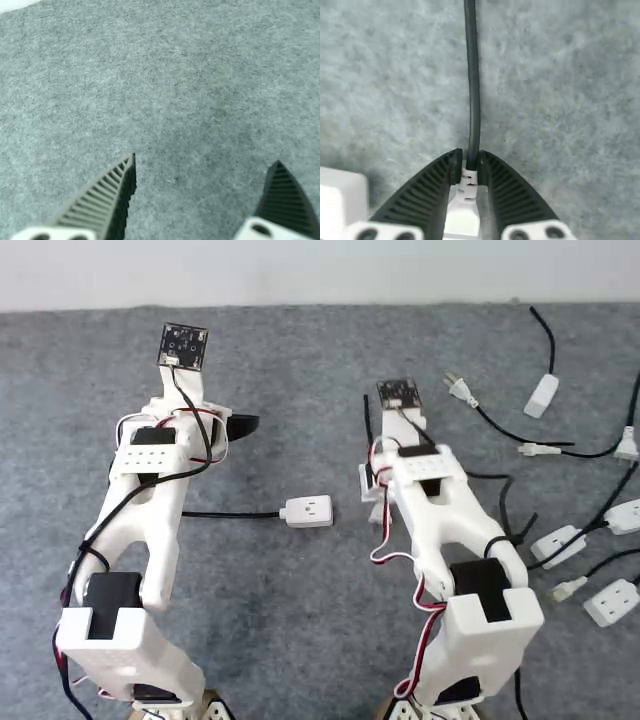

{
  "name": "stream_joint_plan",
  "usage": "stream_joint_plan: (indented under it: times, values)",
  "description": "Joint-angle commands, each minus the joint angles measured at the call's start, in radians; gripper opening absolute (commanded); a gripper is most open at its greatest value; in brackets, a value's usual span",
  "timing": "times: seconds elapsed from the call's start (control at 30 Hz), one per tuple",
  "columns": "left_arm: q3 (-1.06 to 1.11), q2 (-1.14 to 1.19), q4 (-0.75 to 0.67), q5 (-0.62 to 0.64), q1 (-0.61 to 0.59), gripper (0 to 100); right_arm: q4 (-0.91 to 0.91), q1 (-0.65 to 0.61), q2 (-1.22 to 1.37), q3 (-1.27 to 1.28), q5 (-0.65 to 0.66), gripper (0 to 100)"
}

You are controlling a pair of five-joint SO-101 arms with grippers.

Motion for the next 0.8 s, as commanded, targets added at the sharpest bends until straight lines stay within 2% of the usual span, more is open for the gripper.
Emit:
stream_joint_plan:
  times: [0.0, 0.4, 0.53, 0.77]
  values:
    - [-0.015, -0.009, -0.029, -0.015, -0.003, 40, 0.157, -0.008, -0.008, -0.201, 0.015, 0.9]
    - [-0.013, -0.009, -0.029, -0.018, -0.003, 40, 0.575, -0.008, -0.008, -0.776, 0.015, 0.9]
    - [-0.012, -0.009, -0.029, -0.023, 0.002, 40, 0.647, -0.021, -0.008, -0.919, 0.015, 0.9]
    - [-0.013, -0.012, -0.025, -0.115, 0.003, 40, 0.745, -0.067, -0.008, -1.091, 0.015, 0.9]
